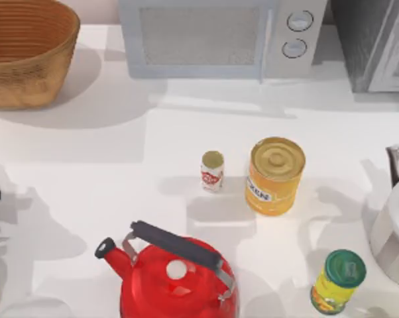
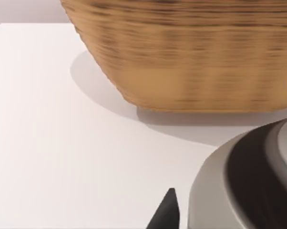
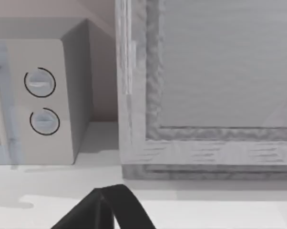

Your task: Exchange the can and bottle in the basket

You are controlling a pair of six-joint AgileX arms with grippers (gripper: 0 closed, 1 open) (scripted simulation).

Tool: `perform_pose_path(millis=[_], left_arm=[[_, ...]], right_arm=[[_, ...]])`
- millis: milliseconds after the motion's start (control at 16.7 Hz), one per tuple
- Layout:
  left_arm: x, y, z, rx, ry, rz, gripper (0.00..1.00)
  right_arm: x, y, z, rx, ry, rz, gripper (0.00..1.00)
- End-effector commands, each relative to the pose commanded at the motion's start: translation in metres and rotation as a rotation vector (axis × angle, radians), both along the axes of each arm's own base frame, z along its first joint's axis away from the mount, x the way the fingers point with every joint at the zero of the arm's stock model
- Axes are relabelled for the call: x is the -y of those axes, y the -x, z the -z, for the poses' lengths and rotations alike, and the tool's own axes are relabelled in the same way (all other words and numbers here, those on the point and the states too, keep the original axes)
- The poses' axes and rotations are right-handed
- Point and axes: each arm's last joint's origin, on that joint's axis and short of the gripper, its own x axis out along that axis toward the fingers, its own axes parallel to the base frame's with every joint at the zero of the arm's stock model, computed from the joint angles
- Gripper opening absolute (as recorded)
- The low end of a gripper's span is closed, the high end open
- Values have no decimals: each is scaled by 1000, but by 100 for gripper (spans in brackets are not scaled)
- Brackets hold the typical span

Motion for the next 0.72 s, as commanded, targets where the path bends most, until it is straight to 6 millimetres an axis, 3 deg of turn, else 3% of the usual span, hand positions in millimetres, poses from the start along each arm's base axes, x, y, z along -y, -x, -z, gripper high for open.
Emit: perform_pose_path(millis=[120, 720], left_arm=[[0, 0, 0, 0, 0, 0, 0], [-2, -2, -1, 6, -5, -11, 0]], right_arm=[[0, 0, 0, 0, 0, 0, 100], [0, 0, 0, 0, 0, 0, 100]])
